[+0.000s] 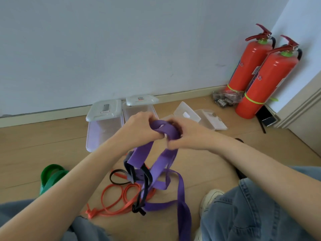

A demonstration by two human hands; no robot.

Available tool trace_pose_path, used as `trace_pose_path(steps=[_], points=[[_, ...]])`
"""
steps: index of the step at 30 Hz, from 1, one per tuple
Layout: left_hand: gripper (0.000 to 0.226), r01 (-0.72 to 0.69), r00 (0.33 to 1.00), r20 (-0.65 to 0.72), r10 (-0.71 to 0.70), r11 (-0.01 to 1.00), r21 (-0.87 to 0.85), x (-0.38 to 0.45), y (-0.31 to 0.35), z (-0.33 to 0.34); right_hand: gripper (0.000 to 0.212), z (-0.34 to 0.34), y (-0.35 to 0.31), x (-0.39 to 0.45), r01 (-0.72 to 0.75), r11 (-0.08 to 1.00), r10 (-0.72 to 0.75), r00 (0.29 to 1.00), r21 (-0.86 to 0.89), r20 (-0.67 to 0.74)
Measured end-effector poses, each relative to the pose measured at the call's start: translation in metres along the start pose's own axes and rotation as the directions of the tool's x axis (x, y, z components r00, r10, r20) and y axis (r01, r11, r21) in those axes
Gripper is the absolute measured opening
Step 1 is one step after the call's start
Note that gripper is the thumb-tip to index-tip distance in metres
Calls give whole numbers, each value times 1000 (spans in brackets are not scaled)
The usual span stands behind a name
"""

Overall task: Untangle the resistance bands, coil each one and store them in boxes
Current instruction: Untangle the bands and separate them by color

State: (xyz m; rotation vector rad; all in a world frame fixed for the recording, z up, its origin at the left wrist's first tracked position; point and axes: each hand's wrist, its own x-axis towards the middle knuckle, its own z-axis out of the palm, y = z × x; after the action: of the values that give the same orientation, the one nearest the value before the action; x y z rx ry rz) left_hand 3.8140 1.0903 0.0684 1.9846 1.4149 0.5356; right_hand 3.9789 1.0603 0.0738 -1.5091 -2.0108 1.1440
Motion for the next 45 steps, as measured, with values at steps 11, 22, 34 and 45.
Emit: trace_pose_path(steps=[11,22,34,45], points=[[52,-109,860,487,152,987,-115,-10,-56,29,40,-39,2,-2,23,791,49,994,612,-101],[17,-196,962,102,252,903,-382,-4,-1,-22,19,-33,36,2,-230,845,260,966,-483,-5],[15,-248,945,13,326,744,-620,-13,30,-25,20,-27,10,2,-23,988,26,999,150,-19],[17,-137,981,-4,192,683,-718,-2,32,-14,60,-13,14,1,-25,997,2,963,79,271]])
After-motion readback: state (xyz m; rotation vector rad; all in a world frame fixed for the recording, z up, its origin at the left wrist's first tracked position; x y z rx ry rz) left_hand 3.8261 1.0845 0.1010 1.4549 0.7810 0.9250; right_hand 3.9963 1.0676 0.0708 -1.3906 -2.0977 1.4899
